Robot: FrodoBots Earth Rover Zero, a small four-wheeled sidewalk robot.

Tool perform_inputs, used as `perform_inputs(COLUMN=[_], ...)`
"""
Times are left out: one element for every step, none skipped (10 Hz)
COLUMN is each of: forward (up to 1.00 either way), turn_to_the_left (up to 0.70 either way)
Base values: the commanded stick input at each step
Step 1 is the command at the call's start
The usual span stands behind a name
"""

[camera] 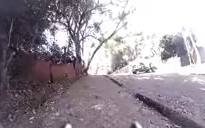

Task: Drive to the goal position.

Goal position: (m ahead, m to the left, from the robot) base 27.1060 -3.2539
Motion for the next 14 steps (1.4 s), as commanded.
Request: perform_inputs(forward=[0.70, 0.70, 0.70, 0.70, 0.70, 0.70, 0.70, 0.70, 0.70, 0.70, 0.70, 0.70, 0.70, 0.70], turn_to_the_left=[0.00, 0.00, 0.00, 0.00, 0.00, 0.00, 0.00, 0.00, 0.00, 0.00, 0.00, 0.00, 0.00, 0.00])
